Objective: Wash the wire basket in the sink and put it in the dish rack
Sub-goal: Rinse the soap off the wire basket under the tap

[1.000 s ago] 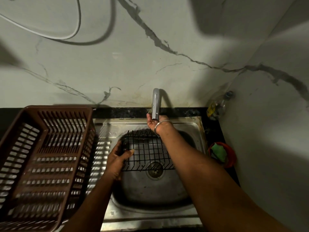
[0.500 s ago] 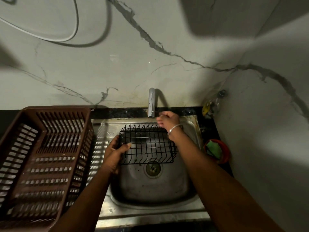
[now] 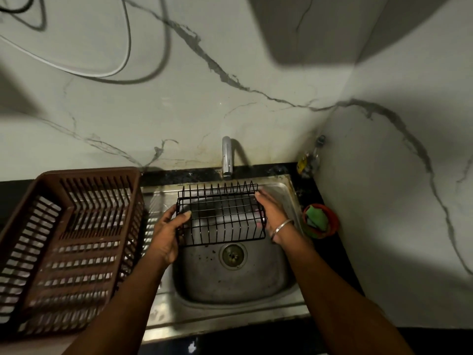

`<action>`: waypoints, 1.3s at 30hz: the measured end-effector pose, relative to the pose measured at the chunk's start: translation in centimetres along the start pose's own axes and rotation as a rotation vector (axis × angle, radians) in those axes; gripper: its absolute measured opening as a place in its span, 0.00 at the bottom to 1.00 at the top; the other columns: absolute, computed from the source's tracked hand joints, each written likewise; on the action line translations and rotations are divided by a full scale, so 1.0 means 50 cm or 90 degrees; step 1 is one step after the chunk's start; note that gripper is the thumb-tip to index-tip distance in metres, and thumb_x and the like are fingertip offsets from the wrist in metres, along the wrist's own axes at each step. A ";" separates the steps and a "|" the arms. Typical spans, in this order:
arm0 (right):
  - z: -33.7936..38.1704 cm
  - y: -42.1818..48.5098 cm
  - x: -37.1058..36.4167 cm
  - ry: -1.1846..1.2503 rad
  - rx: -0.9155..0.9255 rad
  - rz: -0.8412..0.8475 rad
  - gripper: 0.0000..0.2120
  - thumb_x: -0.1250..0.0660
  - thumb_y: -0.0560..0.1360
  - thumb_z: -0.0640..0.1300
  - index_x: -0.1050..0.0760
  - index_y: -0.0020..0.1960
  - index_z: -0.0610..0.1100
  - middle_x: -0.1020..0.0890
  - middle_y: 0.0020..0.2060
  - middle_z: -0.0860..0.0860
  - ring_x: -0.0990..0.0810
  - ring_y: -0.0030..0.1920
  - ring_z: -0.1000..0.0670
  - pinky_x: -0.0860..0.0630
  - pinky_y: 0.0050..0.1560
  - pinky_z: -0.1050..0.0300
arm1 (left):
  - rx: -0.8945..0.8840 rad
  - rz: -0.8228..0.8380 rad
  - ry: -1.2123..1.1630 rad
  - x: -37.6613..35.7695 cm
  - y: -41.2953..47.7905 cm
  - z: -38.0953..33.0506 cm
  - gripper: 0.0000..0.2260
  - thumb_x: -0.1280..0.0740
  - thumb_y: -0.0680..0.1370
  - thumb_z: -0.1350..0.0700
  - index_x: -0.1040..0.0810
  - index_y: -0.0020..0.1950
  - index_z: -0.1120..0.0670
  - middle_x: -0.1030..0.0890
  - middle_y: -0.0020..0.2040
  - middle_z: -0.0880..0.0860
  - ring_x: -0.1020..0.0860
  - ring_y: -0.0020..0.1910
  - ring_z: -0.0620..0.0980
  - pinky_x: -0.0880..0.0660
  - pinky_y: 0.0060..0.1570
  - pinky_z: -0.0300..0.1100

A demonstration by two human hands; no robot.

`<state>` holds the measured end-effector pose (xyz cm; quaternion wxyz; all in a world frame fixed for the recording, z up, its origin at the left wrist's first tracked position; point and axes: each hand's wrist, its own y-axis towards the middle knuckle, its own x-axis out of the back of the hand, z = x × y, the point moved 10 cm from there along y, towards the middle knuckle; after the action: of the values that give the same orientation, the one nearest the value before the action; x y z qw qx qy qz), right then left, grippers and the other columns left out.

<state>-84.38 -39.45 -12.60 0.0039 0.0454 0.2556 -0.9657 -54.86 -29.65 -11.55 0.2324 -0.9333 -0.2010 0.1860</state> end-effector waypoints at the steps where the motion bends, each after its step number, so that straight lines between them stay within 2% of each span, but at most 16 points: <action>1: -0.001 -0.011 0.001 -0.008 0.006 -0.009 0.18 0.30 0.79 0.57 0.24 0.68 0.60 0.23 0.66 0.55 0.26 0.66 0.48 0.21 0.57 0.45 | -0.005 0.010 0.008 -0.001 -0.009 -0.004 0.23 0.27 0.80 0.59 0.24 0.75 0.51 0.14 0.61 0.55 0.15 0.55 0.50 0.18 0.51 0.48; 4: 0.004 -0.048 0.003 -0.029 0.034 -0.047 0.21 0.32 0.81 0.55 0.27 0.73 0.58 0.22 0.67 0.53 0.23 0.63 0.48 0.24 0.45 0.53 | -0.024 0.035 0.073 -0.011 -0.032 -0.017 0.14 0.29 0.82 0.54 0.19 0.68 0.48 0.13 0.59 0.57 0.14 0.44 0.48 0.18 0.41 0.44; 7: 0.031 -0.083 0.007 -0.031 0.068 -0.073 0.18 0.31 0.80 0.55 0.24 0.69 0.57 0.20 0.59 0.54 0.22 0.56 0.50 0.25 0.42 0.54 | -0.047 0.034 0.121 -0.021 -0.055 -0.047 0.23 0.30 0.83 0.49 0.27 0.78 0.46 0.12 0.58 0.53 0.14 0.46 0.48 0.19 0.37 0.42; 11: 0.108 -0.110 0.027 -0.015 0.137 -0.080 0.05 0.30 0.79 0.52 0.20 0.55 0.54 0.22 0.42 0.51 0.26 0.38 0.51 0.30 0.29 0.60 | -0.096 0.022 0.161 -0.039 -0.085 -0.100 0.28 0.29 0.81 0.40 0.31 0.80 0.40 0.19 0.70 0.49 0.18 0.63 0.53 0.18 0.57 0.52; 13: 0.093 -0.114 0.042 -0.010 0.124 -0.088 0.08 0.30 0.79 0.52 0.19 0.57 0.54 0.21 0.46 0.48 0.26 0.38 0.50 0.30 0.29 0.60 | -0.087 0.022 0.172 -0.047 -0.108 -0.091 0.26 0.30 0.82 0.41 0.30 0.80 0.42 0.19 0.69 0.49 0.18 0.60 0.51 0.19 0.60 0.51; 15: 0.044 -0.125 0.047 -0.024 0.082 -0.084 0.15 0.30 0.78 0.53 0.20 0.63 0.53 0.18 0.55 0.49 0.23 0.45 0.48 0.27 0.32 0.57 | -0.058 0.029 0.177 -0.057 -0.141 -0.060 0.16 0.33 0.85 0.47 0.23 0.73 0.47 0.16 0.63 0.52 0.17 0.52 0.49 0.20 0.48 0.44; 17: -0.003 -0.131 0.058 -0.022 0.045 -0.080 0.18 0.30 0.78 0.53 0.21 0.66 0.53 0.18 0.60 0.49 0.21 0.51 0.47 0.25 0.40 0.55 | -0.039 0.016 0.184 -0.058 -0.158 -0.031 0.07 0.35 0.86 0.51 0.20 0.63 0.46 0.15 0.58 0.53 0.18 0.48 0.48 0.21 0.44 0.42; 18: -0.009 -0.137 0.061 -0.015 0.039 -0.077 0.19 0.30 0.77 0.53 0.22 0.67 0.52 0.18 0.61 0.49 0.21 0.54 0.46 0.25 0.42 0.55 | -0.045 0.005 0.185 -0.056 -0.165 -0.027 0.07 0.34 0.86 0.51 0.20 0.63 0.46 0.15 0.58 0.54 0.18 0.48 0.50 0.21 0.45 0.43; 20: 0.015 -0.156 0.076 -0.009 0.057 -0.078 0.18 0.30 0.79 0.53 0.22 0.68 0.52 0.19 0.60 0.52 0.22 0.55 0.48 0.25 0.41 0.56 | -0.082 -0.001 0.171 -0.062 -0.178 -0.037 0.16 0.33 0.85 0.49 0.23 0.73 0.47 0.17 0.66 0.53 0.18 0.60 0.53 0.20 0.57 0.49; 22: 0.039 -0.161 0.085 -0.005 0.093 -0.080 0.18 0.31 0.80 0.53 0.23 0.68 0.54 0.21 0.52 0.55 0.23 0.48 0.53 0.25 0.32 0.60 | -0.101 -0.015 0.165 -0.064 -0.187 -0.043 0.25 0.33 0.85 0.47 0.31 0.82 0.46 0.22 0.72 0.51 0.22 0.68 0.54 0.24 0.67 0.52; 23: 0.038 -0.159 0.091 -0.004 0.101 -0.073 0.18 0.30 0.80 0.53 0.23 0.68 0.54 0.21 0.51 0.56 0.25 0.45 0.55 0.26 0.29 0.62 | -0.110 -0.018 0.166 -0.069 -0.197 -0.042 0.24 0.34 0.86 0.48 0.32 0.82 0.47 0.22 0.71 0.50 0.22 0.67 0.53 0.24 0.66 0.50; 25: 0.008 -0.158 0.093 -0.010 0.068 -0.066 0.17 0.30 0.79 0.52 0.22 0.67 0.54 0.18 0.57 0.54 0.25 0.45 0.56 0.24 0.36 0.58 | -0.086 -0.002 0.167 -0.084 -0.216 -0.014 0.16 0.36 0.87 0.51 0.25 0.75 0.46 0.17 0.66 0.52 0.17 0.59 0.50 0.20 0.55 0.45; 27: -0.017 -0.164 0.095 -0.015 0.036 -0.067 0.16 0.31 0.79 0.52 0.21 0.66 0.54 0.19 0.62 0.53 0.23 0.53 0.53 0.24 0.46 0.53 | -0.071 -0.003 0.156 -0.086 -0.236 0.001 0.13 0.36 0.87 0.53 0.22 0.72 0.47 0.14 0.61 0.54 0.15 0.52 0.48 0.20 0.46 0.42; 33: 0.034 -0.182 0.091 0.015 0.100 -0.044 0.20 0.30 0.79 0.51 0.24 0.71 0.53 0.21 0.60 0.51 0.25 0.55 0.50 0.29 0.36 0.59 | -0.128 -0.016 0.152 -0.089 -0.262 -0.034 0.25 0.36 0.87 0.49 0.37 0.84 0.45 0.26 0.69 0.46 0.24 0.52 0.41 0.28 0.44 0.37; 36: 0.005 -0.187 0.090 -0.008 0.078 -0.059 0.18 0.31 0.79 0.50 0.23 0.69 0.51 0.21 0.65 0.49 0.23 0.61 0.46 0.28 0.44 0.56 | -0.088 -0.024 0.131 -0.079 -0.258 -0.017 0.24 0.34 0.85 0.48 0.32 0.82 0.46 0.21 0.70 0.51 0.21 0.58 0.48 0.24 0.50 0.44; 39: 0.030 -0.196 0.090 -0.009 0.098 -0.058 0.21 0.32 0.81 0.50 0.26 0.73 0.51 0.23 0.66 0.52 0.25 0.66 0.47 0.24 0.60 0.48 | -0.084 -0.017 0.116 -0.071 -0.250 -0.024 0.26 0.30 0.82 0.44 0.30 0.80 0.41 0.21 0.72 0.50 0.19 0.62 0.50 0.19 0.54 0.49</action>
<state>-89.30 -31.60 -6.87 -0.0418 0.0267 0.1821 -0.9820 -60.97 -21.61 -3.29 0.1905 -0.9568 -0.2032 0.0838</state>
